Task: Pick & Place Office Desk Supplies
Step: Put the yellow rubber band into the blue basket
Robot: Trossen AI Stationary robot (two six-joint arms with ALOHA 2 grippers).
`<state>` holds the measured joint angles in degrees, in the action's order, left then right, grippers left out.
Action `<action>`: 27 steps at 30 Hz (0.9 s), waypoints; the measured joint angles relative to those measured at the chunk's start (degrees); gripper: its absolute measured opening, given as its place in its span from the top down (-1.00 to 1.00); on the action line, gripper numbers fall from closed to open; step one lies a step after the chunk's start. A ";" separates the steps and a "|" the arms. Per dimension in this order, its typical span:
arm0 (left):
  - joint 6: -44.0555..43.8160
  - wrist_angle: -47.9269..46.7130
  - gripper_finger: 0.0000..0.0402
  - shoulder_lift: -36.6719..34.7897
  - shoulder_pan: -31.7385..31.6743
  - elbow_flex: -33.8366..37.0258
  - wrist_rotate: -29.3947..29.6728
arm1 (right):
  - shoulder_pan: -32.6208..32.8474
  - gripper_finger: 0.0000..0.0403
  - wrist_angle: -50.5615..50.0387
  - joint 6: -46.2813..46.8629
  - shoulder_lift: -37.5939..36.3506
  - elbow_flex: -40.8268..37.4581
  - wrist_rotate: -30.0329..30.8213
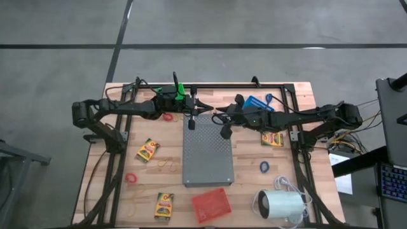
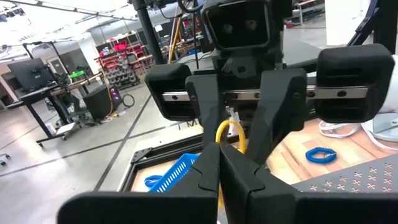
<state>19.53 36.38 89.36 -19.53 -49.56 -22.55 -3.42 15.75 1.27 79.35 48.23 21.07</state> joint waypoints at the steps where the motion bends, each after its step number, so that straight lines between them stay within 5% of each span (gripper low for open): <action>1: 0.00 0.00 0.97 0.00 -0.02 0.00 0.00 | 0.00 0.53 -0.01 0.01 0.00 0.00 -0.62; 15: -0.03 -0.02 0.97 0.00 -0.02 0.00 -0.01 | 0.02 0.94 -0.05 -1.44 0.44 0.00 0.63; 27: -0.17 -0.26 0.97 0.00 -0.02 0.02 -0.01 | 0.02 0.96 -0.48 -1.28 0.44 0.00 2.98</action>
<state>19.35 36.12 89.36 -19.55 -49.54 -22.56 -3.40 15.27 -0.01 79.79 48.23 24.05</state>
